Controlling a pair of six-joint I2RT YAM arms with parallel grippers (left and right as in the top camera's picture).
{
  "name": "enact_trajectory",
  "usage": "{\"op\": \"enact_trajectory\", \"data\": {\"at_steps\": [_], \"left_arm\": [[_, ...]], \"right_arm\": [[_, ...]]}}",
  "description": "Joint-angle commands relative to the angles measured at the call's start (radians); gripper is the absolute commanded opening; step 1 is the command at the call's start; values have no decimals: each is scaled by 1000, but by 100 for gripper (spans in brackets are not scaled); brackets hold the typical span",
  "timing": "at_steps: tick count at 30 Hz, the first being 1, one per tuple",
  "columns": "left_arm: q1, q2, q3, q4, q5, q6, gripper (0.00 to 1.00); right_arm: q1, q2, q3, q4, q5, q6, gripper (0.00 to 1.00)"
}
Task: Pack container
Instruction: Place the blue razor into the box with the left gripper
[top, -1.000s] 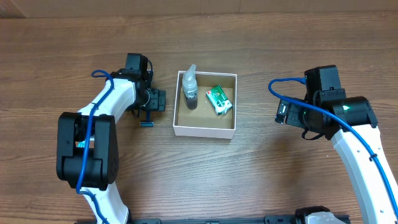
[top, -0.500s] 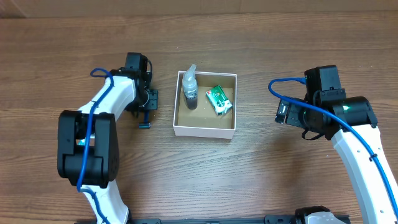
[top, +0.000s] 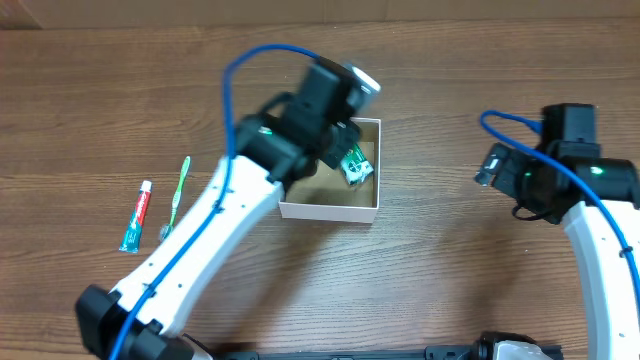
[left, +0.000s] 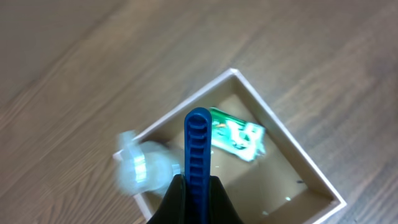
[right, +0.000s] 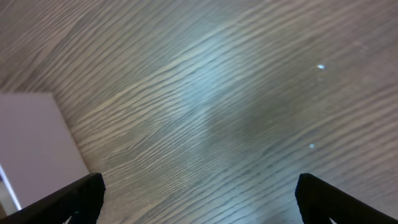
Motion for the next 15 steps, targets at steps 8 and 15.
{"op": "enact_trajectory", "data": {"at_steps": [8,15], "left_arm": [[-58,261,-42,-74,-2,-73,4],[-51,311,-32,-55,-22,-73,56]], "right_arm": [[-26,-8,-2,-5,-39,-14,100],[-26,-8,-2,-16,-39,-18,100]]}}
